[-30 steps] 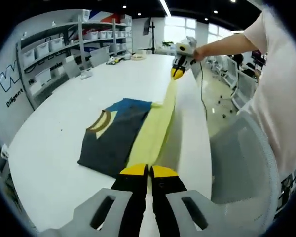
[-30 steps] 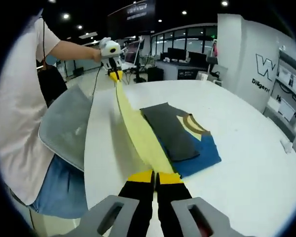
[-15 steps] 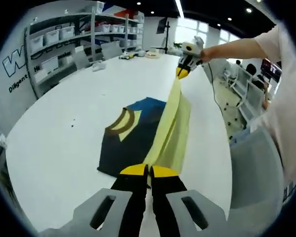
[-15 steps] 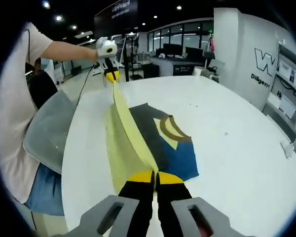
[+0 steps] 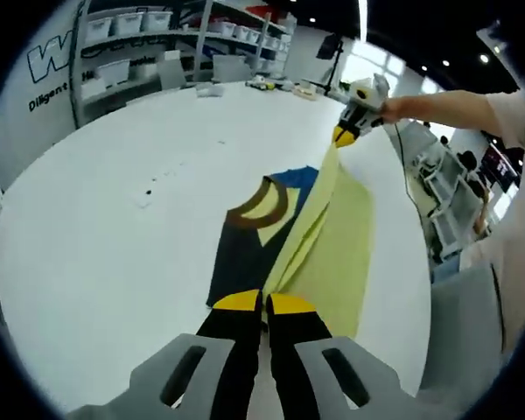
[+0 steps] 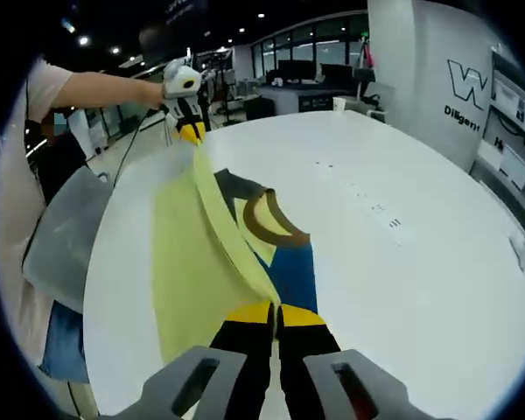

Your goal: Fold the garment on the visible template until the final outline fits inside the template.

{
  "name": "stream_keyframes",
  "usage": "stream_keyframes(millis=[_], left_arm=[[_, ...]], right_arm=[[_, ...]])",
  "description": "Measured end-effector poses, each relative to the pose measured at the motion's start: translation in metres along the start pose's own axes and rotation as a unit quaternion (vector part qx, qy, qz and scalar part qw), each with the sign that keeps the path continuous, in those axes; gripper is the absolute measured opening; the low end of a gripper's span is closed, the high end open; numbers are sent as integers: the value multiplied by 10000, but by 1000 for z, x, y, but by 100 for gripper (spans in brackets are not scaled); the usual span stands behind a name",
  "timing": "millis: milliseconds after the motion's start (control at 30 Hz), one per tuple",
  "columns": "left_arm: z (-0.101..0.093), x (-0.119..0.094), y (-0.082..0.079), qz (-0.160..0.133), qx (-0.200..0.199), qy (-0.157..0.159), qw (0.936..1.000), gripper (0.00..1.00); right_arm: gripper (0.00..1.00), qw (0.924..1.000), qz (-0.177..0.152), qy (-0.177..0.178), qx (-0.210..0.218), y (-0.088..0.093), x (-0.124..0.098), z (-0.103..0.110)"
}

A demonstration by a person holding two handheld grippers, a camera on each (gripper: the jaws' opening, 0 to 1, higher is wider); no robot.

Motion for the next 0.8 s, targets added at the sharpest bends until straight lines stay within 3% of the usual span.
stream_keyframes(millis=[300, 500, 533, 600, 667, 800], left_arm=[[29, 19, 9, 99, -544, -56, 9985, 1], [35, 27, 13, 126, -826, -112, 9964, 1], [36, 27, 15, 148, -796, -162, 9966, 2], [43, 26, 17, 136, -802, -377, 9960, 0], [53, 21, 17, -34, -881, -759, 9932, 0], [51, 11, 19, -224, -899, -862, 9920, 7]], right_arm=[[0, 9990, 135, 93, 405, 12, 21, -19], [0, 9976, 144, 348, 574, 14, 34, -24], [0, 9975, 137, 357, 599, 14, 35, -23], [0, 9958, 171, 738, 514, 16, 32, -31], [10, 9949, 7, 693, 728, 15, 31, -27], [13, 9937, 0, 798, 787, 21, 21, -22]])
Point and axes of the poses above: the point that each gripper's makers call its tool centre point, and the gripper's own axes: x roughly forward along the fingers, z roughly to its left, y roughly out of its underside, the point moved 5 cm from there along -x, roughly backward along the fingers, and after that the axes turned 1 degree about -x, right-handed, at the moved point
